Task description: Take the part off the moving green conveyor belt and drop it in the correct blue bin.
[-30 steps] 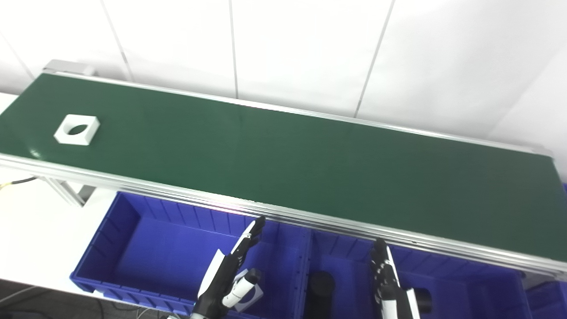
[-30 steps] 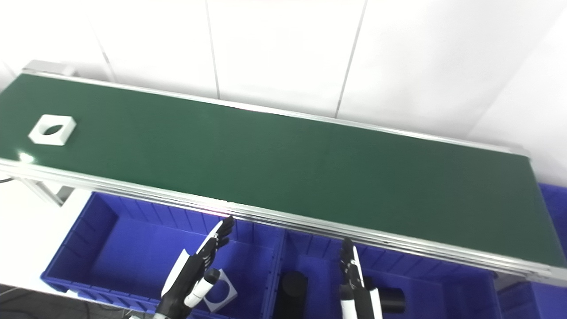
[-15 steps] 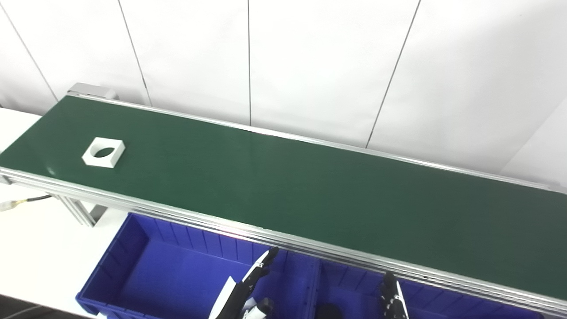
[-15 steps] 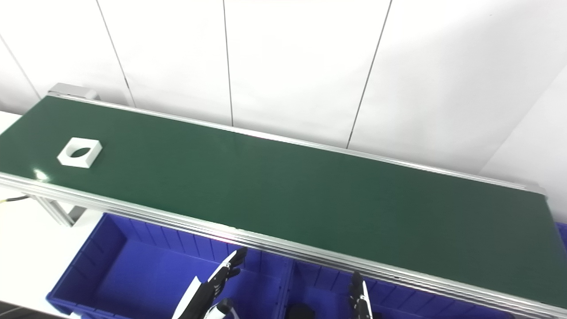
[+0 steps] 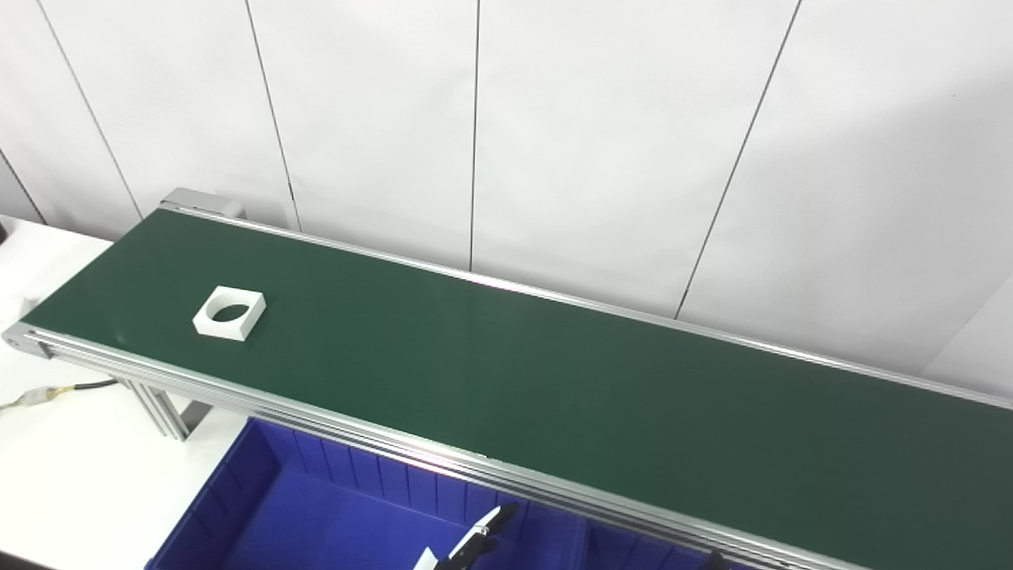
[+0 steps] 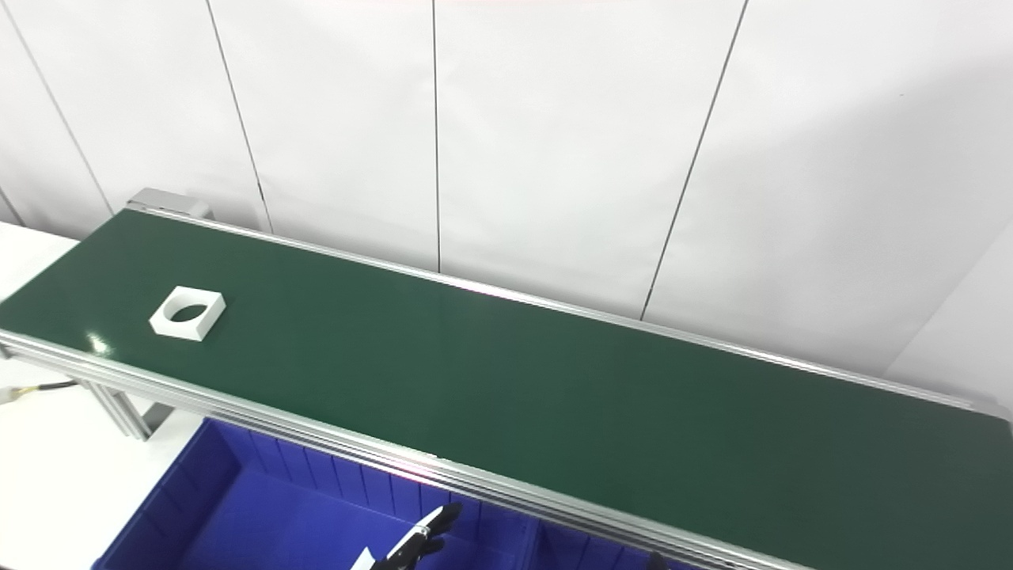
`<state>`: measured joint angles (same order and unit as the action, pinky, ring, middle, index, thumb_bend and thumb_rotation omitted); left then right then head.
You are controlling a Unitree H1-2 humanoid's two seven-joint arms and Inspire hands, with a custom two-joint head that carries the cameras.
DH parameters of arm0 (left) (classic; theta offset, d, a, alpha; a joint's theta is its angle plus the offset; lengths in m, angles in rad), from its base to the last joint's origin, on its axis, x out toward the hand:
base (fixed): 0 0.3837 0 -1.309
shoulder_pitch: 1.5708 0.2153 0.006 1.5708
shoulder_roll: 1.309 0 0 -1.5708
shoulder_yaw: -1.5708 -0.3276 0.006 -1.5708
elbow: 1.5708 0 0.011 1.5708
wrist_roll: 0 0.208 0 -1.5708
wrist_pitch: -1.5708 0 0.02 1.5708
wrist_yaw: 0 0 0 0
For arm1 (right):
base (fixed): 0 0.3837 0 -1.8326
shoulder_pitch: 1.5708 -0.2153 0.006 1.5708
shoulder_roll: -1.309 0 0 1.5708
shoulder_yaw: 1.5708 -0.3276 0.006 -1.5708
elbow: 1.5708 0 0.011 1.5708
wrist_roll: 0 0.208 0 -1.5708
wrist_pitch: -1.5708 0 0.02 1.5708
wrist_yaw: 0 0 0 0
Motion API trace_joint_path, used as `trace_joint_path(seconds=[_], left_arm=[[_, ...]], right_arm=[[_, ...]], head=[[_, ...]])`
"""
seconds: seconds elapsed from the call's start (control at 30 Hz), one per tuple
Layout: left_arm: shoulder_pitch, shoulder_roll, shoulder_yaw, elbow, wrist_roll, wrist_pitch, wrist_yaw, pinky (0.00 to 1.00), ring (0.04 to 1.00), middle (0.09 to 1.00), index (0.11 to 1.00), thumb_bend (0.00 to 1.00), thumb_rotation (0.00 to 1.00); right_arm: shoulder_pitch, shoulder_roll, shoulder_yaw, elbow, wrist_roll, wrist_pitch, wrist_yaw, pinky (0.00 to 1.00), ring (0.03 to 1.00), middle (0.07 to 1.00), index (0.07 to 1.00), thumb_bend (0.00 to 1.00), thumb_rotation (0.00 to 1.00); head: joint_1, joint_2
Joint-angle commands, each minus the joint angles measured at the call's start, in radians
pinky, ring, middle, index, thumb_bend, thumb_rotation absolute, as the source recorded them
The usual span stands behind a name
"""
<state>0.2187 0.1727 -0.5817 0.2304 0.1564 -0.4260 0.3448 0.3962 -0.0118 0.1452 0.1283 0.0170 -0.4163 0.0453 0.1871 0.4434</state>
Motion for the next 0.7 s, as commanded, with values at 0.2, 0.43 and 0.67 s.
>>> trace_joint_path(seconds=[0.2, 0.43, 0.67], left_arm=[[-0.028, 0.005, -0.010, 0.001, -0.023, -0.044, 0.013, 0.90, 0.937, 0.938, 0.906, 0.69, 0.90], [-0.038, 0.010, -0.025, 0.012, -0.011, -0.044, 0.034, 0.88, 0.928, 0.933, 0.901, 0.68, 0.89], [-0.042, 0.018, -0.047, 0.010, -0.008, -0.044, 0.060, 0.88, 0.924, 0.929, 0.897, 0.71, 0.89]], right_arm=[[0.000, 0.016, -0.025, -0.011, 0.014, -0.054, 0.045, 1.00, 1.000, 1.000, 1.000, 0.53, 1.00], [-0.009, 0.020, -0.035, 0.004, 0.010, -0.054, 0.053, 1.00, 1.000, 1.000, 1.000, 0.49, 1.00], [-0.008, 0.035, -0.059, 0.011, 0.040, -0.054, 0.097, 1.00, 1.000, 1.000, 1.000, 0.51, 1.00]], head=[[0.023, -0.017], [0.030, -0.029], [0.024, -0.033]])
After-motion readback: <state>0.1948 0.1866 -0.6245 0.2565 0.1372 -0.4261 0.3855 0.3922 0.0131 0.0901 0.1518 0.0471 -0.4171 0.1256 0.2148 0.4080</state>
